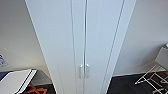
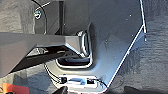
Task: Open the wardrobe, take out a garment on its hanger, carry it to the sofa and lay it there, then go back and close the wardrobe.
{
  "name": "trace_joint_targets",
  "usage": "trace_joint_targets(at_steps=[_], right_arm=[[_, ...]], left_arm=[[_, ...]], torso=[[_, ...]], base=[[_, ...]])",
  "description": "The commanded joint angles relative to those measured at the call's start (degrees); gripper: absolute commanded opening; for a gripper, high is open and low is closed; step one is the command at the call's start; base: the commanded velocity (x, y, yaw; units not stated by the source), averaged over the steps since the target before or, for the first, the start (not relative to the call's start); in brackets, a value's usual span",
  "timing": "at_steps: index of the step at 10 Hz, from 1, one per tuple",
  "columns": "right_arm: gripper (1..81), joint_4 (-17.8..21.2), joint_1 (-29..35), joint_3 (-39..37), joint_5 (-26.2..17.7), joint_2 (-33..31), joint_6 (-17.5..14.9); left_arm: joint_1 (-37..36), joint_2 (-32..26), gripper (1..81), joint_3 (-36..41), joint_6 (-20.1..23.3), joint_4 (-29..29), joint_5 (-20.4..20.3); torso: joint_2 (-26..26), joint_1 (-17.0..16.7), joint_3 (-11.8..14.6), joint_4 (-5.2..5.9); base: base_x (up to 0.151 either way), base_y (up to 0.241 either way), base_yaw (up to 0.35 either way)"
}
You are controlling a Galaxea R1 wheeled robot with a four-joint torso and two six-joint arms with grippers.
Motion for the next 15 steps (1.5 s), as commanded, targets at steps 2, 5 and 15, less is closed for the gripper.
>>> trace_joint_targets(at_steps=[2, 5, 15], right_arm=[[81.1, 1.00, 2.65, 10.57, -3.04, -8.00, -0.17], [81.1, 1.09, 7.21, 25.79, -3.47, -19.34, 0.35], [81.1, 1.00, 34.89, 62.37, -4.00, -38.87, 2.81]], left_arm=[[-1.67, -4.37, 81.1, 5.22, 0.15, 0.63, 3.25], [-4.12, -14.91, 81.1, 20.07, 0.15, 0.63, 3.33], [-27.58, -43.58, 81.1, 59.91, 0.94, 2.04, 1.75]], torso=[[0.00, 0.00, 0.00, 0.00], [0.00, 0.00, 0.00, 0.00], [0.02, 0.02, -0.05, 0.00]], base=[[0.000, 0.000, 0.000], [0.000, 0.000, 0.000], [0.000, 0.000, 0.000]])
